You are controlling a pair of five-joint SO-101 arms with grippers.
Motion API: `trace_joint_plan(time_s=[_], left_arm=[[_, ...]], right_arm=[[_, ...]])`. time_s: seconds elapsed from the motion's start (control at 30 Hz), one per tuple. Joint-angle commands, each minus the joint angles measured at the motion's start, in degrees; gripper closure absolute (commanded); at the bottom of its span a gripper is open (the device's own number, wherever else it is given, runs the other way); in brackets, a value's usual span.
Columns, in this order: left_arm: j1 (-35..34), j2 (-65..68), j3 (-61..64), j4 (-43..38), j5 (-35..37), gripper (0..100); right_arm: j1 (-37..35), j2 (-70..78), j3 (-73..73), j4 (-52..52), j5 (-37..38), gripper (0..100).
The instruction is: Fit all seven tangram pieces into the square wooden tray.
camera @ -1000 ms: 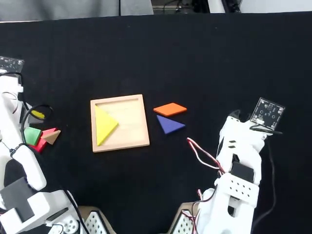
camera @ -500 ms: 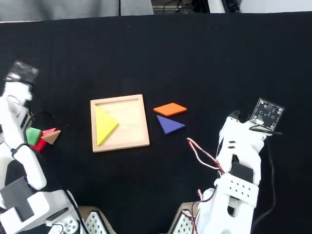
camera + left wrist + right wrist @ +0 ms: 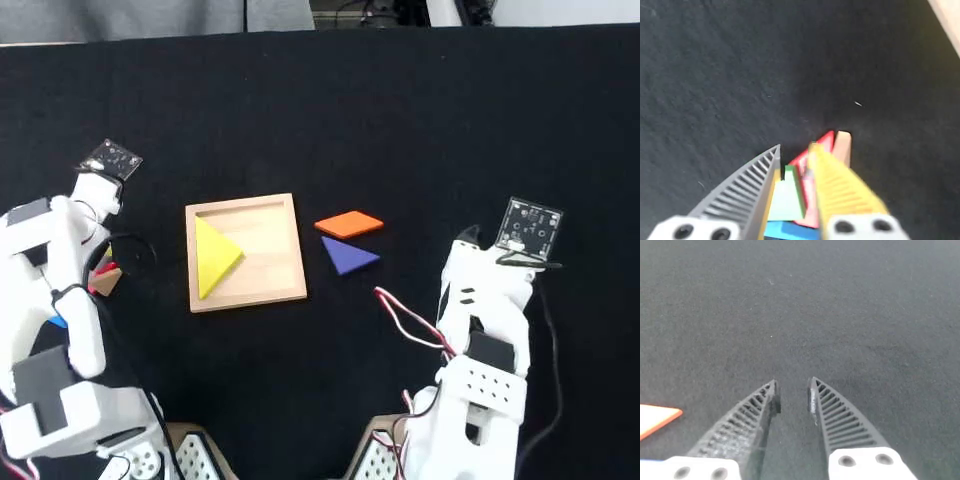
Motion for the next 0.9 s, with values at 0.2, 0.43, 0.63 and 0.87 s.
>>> trace_joint_plan(time_s=[0.2, 0.43, 0.63, 0.87], left_arm=[[-1.89, 0.18, 1.36, -2.81, -0.62, 97], [-1.36, 2.29, 1.63, -2.9, -0.7, 97], [-2.59, 9.05, 0.48, -2.99, -0.79, 97], [-12.7, 9.23, -3.12, -2.46, -5.8, 97]], right_arm=[[-0.88, -0.04, -0.22, -1.05, 0.53, 89.6], [-0.88, -0.04, 0.04, -1.14, 0.53, 89.6], [-0.88, -0.04, 0.13, -1.14, 0.53, 89.6], [-0.88, -0.04, 0.13, -1.14, 0.53, 89.6]])
